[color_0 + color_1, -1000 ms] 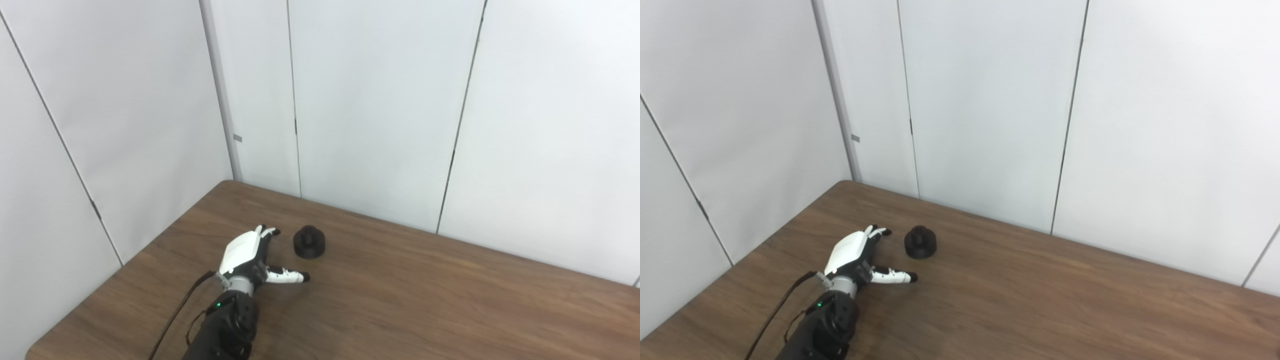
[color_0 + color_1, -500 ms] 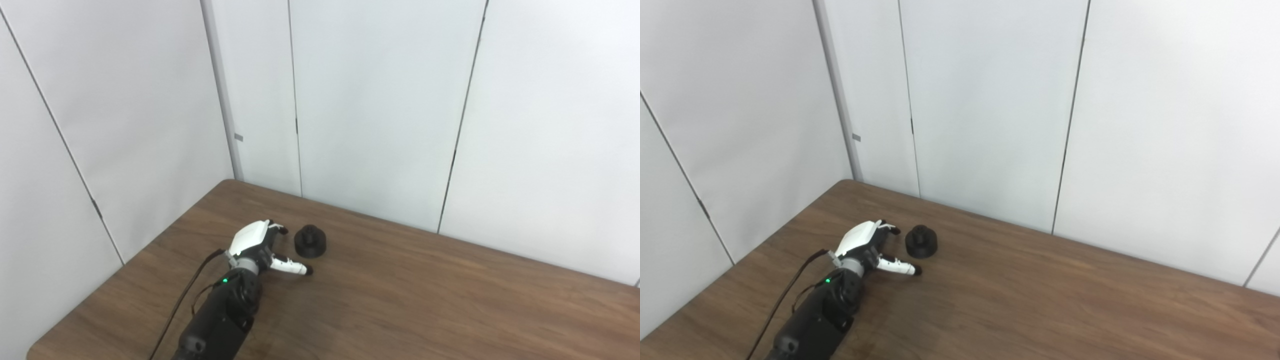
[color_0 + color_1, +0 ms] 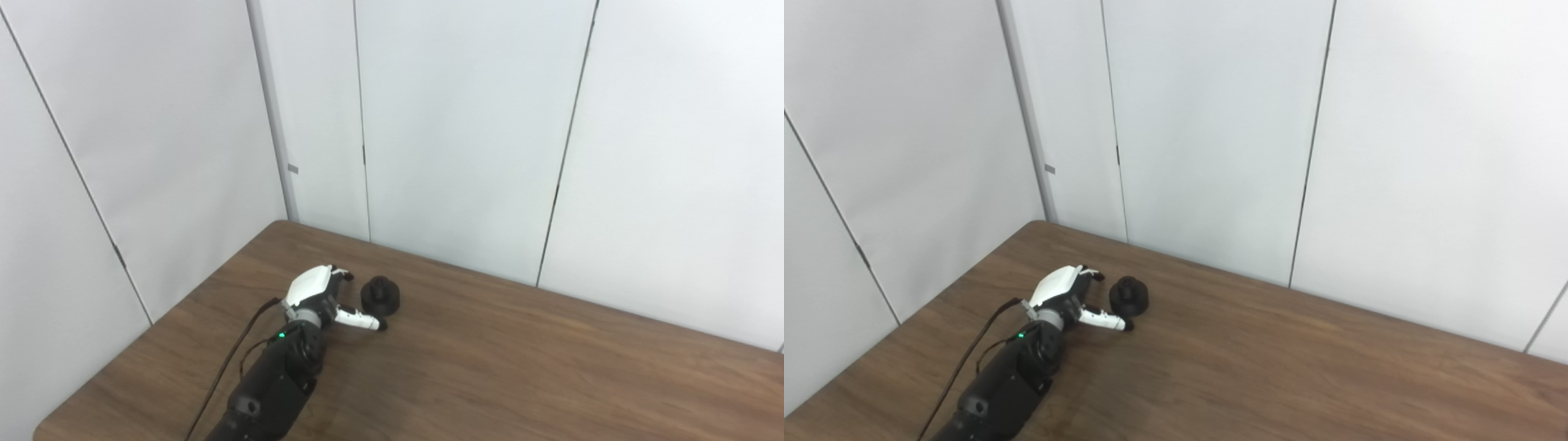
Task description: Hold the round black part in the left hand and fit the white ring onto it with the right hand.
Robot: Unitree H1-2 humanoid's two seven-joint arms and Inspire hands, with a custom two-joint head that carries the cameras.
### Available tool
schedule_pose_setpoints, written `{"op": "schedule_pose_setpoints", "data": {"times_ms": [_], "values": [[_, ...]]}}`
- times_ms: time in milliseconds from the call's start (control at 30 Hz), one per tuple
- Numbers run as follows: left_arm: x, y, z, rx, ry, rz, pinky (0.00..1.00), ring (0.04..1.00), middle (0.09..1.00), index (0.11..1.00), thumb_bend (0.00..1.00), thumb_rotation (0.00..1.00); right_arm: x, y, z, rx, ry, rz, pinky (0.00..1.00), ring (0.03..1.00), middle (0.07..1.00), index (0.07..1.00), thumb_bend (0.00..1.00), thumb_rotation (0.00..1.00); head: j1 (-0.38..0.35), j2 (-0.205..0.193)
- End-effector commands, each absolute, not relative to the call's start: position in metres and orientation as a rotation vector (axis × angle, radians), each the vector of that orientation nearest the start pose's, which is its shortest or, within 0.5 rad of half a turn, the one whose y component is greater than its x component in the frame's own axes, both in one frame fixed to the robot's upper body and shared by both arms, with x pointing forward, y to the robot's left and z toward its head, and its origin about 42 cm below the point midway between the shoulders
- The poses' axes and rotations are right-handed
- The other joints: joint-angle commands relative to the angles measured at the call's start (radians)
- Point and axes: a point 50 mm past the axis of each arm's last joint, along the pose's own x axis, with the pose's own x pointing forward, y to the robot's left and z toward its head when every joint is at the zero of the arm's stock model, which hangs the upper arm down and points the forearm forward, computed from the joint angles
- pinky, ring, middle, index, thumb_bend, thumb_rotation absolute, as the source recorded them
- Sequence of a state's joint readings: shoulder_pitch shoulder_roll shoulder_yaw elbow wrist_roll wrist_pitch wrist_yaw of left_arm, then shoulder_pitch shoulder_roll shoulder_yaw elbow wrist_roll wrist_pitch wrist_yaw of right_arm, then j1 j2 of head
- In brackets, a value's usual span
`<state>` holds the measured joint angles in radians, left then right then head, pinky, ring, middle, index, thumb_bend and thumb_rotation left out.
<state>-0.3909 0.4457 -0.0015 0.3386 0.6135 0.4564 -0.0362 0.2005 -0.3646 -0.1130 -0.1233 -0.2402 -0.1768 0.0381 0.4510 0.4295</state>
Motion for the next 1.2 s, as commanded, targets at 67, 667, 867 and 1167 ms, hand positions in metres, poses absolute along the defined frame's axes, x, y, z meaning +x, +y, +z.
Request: {"op": "schedule_pose_setpoints", "data": {"times_ms": [67,667,867,1167], "values": [[0.41,0.392,0.169,1.024,0.37,0.28,1.0,1.0,1.0,0.883,1.0,0.27,0.211,-0.349,0.125,-0.632,-0.098,0.011,1.0,1.0,1.0,1.0,0.6,0.7,-0.002,0.002],[0.413,0.378,0.16,1.035,0.296,0.141,1.0,1.0,1.0,0.841,1.0,0.21,0.21,-0.348,0.125,-0.637,-0.111,0.008,1.0,1.0,1.0,1.0,0.61,0.71,-0.029,0.008],[0.414,0.374,0.157,1.05,0.265,0.081,1.0,1.0,1.0,0.82,1.0,0.19,0.21,-0.346,0.125,-0.636,-0.114,0.006,1.0,1.0,1.0,1.0,0.59,0.7,-0.033,0.006],[0.416,0.368,0.157,1.073,0.256,0.042,1.0,1.0,1.0,0.814,1.0,0.19,0.209,-0.346,0.126,-0.643,-0.115,0.006,1.0,1.0,1.0,1.0,0.59,0.73,-0.033,0.013]]}}
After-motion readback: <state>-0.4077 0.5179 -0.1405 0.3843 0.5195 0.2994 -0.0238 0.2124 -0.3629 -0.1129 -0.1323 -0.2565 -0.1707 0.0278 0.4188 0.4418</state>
